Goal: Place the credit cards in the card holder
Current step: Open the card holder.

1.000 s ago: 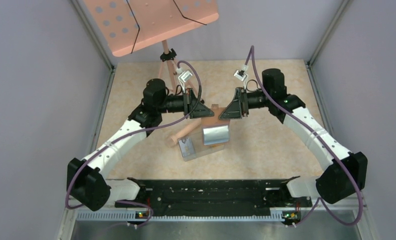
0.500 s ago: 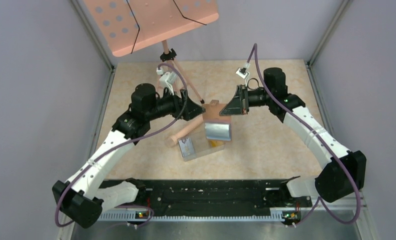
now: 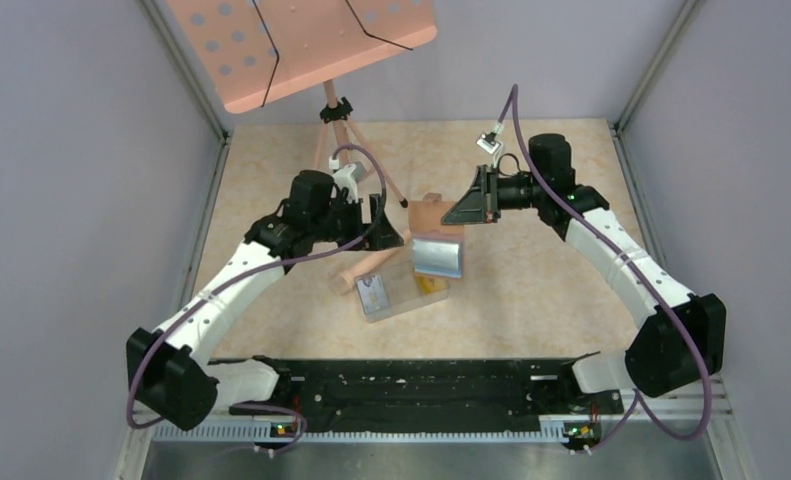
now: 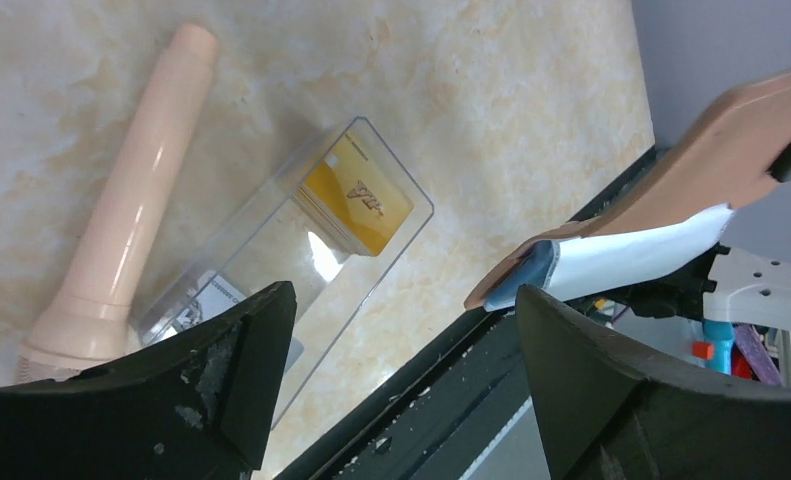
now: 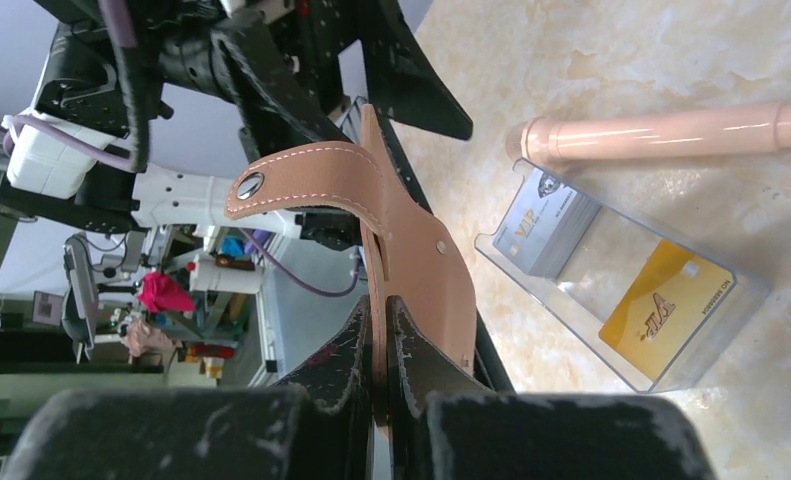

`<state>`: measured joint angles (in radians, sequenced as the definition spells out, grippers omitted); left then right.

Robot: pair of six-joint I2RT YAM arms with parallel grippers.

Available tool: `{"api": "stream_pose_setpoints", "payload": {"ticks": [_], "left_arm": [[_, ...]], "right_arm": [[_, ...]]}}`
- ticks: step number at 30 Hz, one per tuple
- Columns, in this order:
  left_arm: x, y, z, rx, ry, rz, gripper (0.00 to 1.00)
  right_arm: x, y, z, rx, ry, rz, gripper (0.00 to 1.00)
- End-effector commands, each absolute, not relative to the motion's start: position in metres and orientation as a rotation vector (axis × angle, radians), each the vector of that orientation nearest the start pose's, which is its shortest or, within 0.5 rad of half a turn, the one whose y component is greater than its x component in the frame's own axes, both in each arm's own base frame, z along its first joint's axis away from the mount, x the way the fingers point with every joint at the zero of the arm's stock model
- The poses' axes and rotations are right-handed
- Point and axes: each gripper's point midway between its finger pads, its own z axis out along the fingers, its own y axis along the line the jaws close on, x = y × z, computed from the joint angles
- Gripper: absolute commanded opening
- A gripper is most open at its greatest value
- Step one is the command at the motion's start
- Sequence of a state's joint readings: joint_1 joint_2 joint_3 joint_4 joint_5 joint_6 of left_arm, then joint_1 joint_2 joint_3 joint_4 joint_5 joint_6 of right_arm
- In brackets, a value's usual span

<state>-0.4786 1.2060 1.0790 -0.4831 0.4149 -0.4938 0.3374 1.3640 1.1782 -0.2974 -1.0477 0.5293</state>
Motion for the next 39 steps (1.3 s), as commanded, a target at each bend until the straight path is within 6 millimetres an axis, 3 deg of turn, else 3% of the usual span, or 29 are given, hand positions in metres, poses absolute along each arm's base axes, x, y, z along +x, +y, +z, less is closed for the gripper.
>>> {"api": "stream_pose_setpoints", "payload": {"ticks": [1,12,22,29,39], "left_arm": [[0.254,-0.254,0.226,0.279,2.306,-1.119,0.85],[0.254,-0.263,0.207,0.265,2.340,-1.153,0.80],[0.272,-0.263,0.204,0.212,2.325,-1.091,0.78],[0.272,-0.268,0.204,0.229,2.320,-1.129,0.75],[0.255,-0.285,0.246,0.319,2.124,-1.361,0.67]], "right_arm": [[0.265,0.263,0.309,-0.527,2.027,1.567,0.00],[0.272,0.265,0.302,-0.485,2.054,1.559,0.00],[0.272,0.265,0.300,-0.480,2.061,1.563,0.00],[0.273,0.265,0.296,-0.472,2.072,1.561,0.00],[0.275,0.264,0.284,-0.451,2.101,1.549,0.00]]}}
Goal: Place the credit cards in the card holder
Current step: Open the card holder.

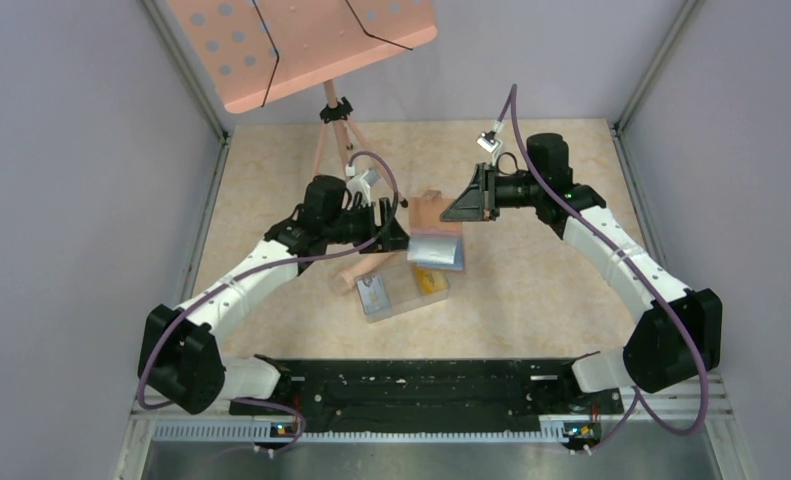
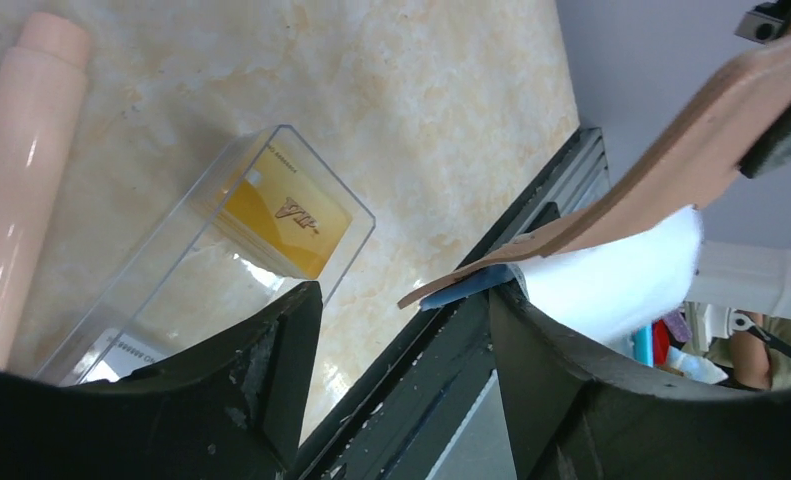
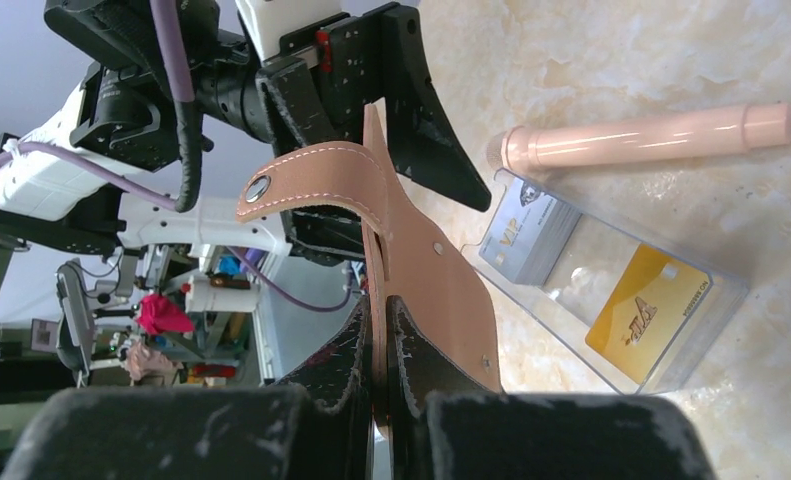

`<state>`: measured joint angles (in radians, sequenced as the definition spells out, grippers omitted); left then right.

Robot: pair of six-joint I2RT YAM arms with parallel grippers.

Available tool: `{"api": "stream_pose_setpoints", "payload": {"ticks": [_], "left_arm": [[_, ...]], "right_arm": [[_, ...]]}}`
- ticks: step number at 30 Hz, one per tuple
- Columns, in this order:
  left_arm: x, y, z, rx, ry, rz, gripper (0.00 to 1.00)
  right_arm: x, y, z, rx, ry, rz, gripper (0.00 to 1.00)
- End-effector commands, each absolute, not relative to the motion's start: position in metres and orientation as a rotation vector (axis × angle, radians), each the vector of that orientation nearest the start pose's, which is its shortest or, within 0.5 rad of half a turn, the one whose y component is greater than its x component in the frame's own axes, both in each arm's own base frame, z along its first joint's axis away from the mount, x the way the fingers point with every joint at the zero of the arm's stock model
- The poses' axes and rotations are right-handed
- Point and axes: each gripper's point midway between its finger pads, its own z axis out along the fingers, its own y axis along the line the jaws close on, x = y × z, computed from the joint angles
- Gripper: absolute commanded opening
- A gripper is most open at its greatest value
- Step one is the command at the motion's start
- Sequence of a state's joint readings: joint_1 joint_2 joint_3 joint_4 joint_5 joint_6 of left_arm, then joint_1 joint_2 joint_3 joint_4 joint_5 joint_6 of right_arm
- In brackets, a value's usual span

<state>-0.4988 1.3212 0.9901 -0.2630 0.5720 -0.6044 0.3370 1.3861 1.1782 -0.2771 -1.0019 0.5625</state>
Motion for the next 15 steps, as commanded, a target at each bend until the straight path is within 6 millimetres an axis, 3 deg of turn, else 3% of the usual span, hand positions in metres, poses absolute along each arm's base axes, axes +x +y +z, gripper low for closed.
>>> {"api": "stream_pose_setpoints", "payload": {"ticks": [1,9,15], "left_arm": [[0.255,-0.285,0.249,0.321,2.112,-1.365,0.67],[0.254,-0.284,0.263,0.337,2.050,-1.373,0.66],[0.258,-0.289,0.263,0.313,2.003,-1.425,0.69]], "right_arm": [[0.275,0.264,0.281,-0.452,2.105,1.548,0.00],[0.266,0.264,0.273,-0.477,2.115,1.592,0.00],[0.252,0.268,0.290,-0.528,2.022,1.719,0.00]]}}
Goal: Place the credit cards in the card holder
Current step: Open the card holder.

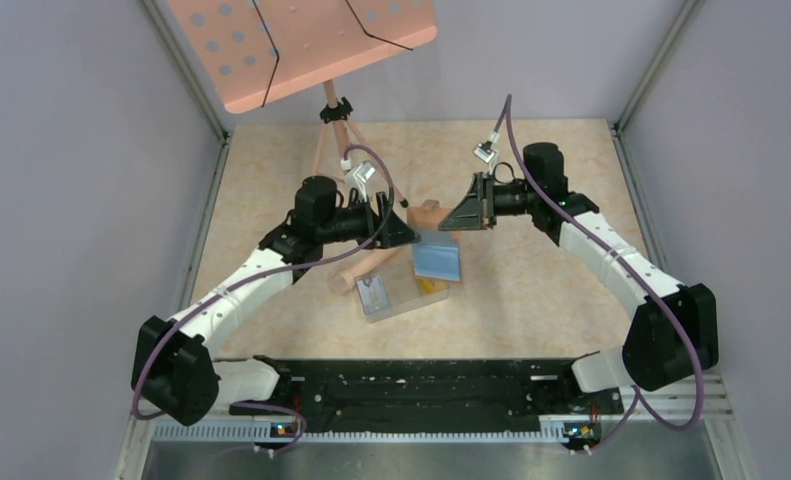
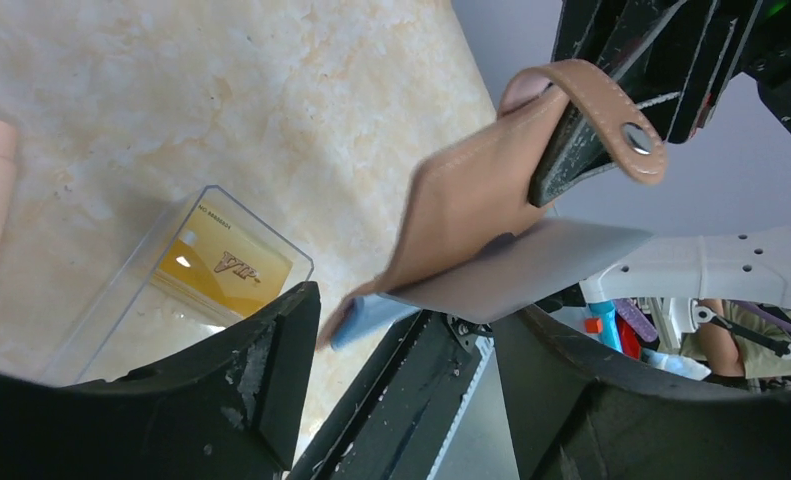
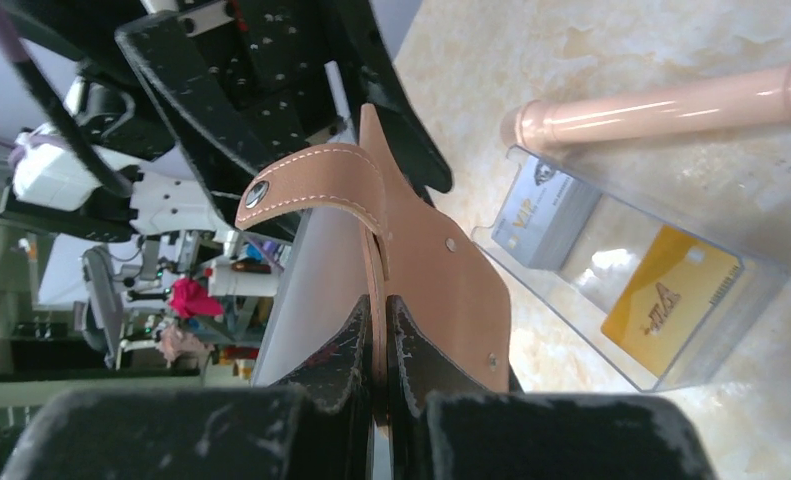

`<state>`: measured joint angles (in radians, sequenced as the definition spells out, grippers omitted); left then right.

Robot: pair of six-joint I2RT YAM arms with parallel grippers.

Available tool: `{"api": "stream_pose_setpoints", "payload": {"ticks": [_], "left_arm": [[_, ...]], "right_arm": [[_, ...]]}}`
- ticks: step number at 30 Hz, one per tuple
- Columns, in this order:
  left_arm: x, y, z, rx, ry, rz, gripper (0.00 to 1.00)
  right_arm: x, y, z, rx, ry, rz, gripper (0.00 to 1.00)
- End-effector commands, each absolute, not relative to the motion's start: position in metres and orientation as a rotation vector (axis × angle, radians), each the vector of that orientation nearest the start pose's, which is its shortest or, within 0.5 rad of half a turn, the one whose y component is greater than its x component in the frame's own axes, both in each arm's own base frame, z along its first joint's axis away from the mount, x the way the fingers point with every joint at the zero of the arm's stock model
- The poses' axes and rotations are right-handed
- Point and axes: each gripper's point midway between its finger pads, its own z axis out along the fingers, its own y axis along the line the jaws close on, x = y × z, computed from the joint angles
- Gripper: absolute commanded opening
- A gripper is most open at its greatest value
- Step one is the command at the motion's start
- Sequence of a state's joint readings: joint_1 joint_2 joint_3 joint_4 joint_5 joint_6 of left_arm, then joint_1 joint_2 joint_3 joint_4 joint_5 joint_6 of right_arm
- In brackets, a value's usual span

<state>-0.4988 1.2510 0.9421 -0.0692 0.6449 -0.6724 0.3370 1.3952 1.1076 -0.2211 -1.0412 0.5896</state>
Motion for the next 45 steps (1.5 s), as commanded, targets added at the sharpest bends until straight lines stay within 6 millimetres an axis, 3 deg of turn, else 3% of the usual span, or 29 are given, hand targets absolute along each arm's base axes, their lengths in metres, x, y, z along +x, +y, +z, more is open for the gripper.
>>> {"api": "stream_pose_setpoints", "payload": {"ticks": [1,8,15,21,25,28,33,38,45], "left_arm": [[0.259,-0.290,0.263,0.310,1.988,-1.428,0.70],[0.261,-0.298,0.272,0.325,1.903,-1.514,0.73],[0.238,-0.310,0.291,0.460,1.822,-1.738,0.64],[0.230,-0.306,0.294,0.479,1.811,-1.763,0.36],[0.229,-0.301,0.296,0.462,1.810,-1.751,0.25],[0.230,-0.298,0.295,0.449,1.815,-1.737,0.21],[0.237,-0.290,0.296,0.397,1.830,-1.686,0.00],[0.245,-0.277,0.289,0.338,1.883,-1.573,0.00],[0.234,-0.272,0.269,0.394,2.046,-1.525,0.00]], "right_arm": [[0.249,0.268,0.294,-0.544,1.999,1.746,0.00],[0.233,0.267,0.303,-0.554,1.952,1.847,0.00],[0.232,0.268,0.314,-0.538,1.908,1.893,0.00],[0.240,0.270,0.313,-0.504,1.904,1.879,0.00],[0.246,0.271,0.308,-0.464,1.926,1.865,0.00],[0.249,0.271,0.305,-0.444,1.938,1.845,0.07],[0.253,0.270,0.299,-0.435,1.969,1.787,0.21],[0.268,0.259,0.292,-0.373,2.030,1.634,0.48],[0.269,0.248,0.290,-0.394,2.025,1.579,0.64]]}}
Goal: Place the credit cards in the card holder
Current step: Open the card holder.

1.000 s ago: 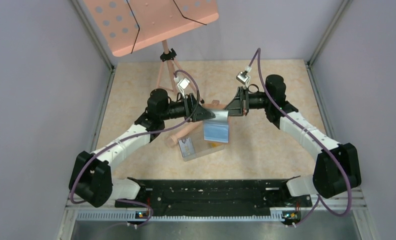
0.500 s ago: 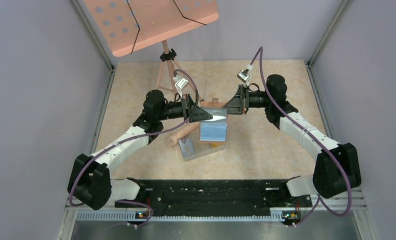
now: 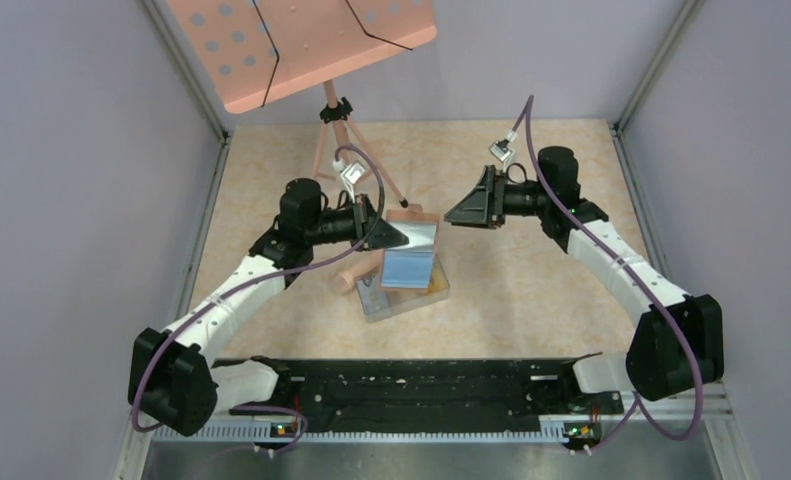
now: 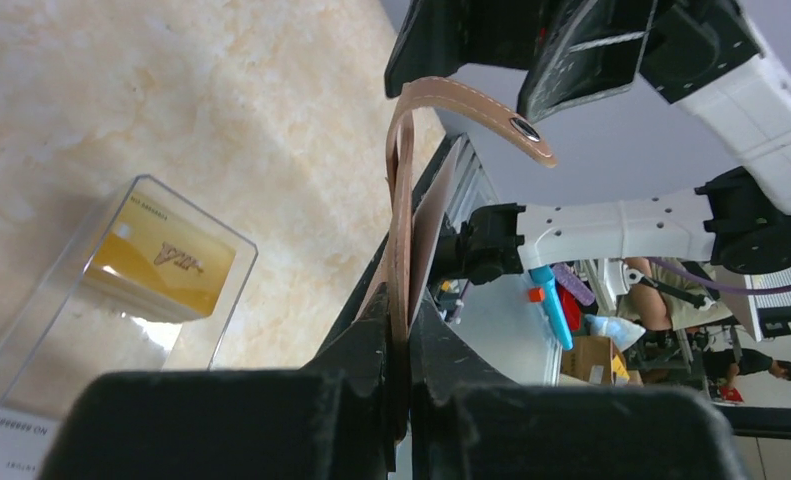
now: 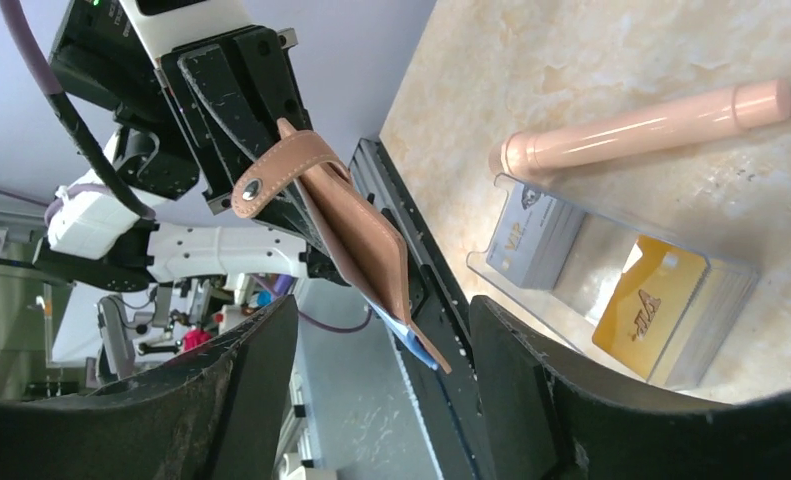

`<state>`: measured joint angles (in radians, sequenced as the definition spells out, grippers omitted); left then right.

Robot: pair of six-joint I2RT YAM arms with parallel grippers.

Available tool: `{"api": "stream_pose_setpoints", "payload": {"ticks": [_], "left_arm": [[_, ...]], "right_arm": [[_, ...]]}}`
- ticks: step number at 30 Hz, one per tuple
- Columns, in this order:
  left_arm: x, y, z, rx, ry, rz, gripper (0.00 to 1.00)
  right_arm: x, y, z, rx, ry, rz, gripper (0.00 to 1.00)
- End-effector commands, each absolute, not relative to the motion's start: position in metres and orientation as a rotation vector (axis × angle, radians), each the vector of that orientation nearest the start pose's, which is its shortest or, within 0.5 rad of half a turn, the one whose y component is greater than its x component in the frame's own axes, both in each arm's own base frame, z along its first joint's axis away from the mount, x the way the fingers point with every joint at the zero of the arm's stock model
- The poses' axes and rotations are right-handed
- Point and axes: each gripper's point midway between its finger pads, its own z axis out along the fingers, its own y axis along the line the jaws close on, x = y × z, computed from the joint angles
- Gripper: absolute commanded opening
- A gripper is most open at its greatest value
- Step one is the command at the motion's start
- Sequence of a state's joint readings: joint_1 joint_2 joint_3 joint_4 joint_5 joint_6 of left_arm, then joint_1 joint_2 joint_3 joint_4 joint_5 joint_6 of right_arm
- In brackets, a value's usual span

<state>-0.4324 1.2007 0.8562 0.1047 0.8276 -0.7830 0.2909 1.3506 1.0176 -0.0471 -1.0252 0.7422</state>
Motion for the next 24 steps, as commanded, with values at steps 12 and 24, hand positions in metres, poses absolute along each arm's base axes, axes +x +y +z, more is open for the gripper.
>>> {"api": "stream_pose_setpoints", "payload": {"ticks": [12,24], "left_arm": [[0.221,-0.279,0.286,0.477,2.020,-1.656,0.00],[0.220,-0.281,0.292,0.463,1.965,-1.694,0.53]], "right_arm": [[0.229,0.296,0.269,-0.666,2.090,1.708,0.66],[0.238,0.301,0.285,-0.591,2.037,1.787,0.00]]}}
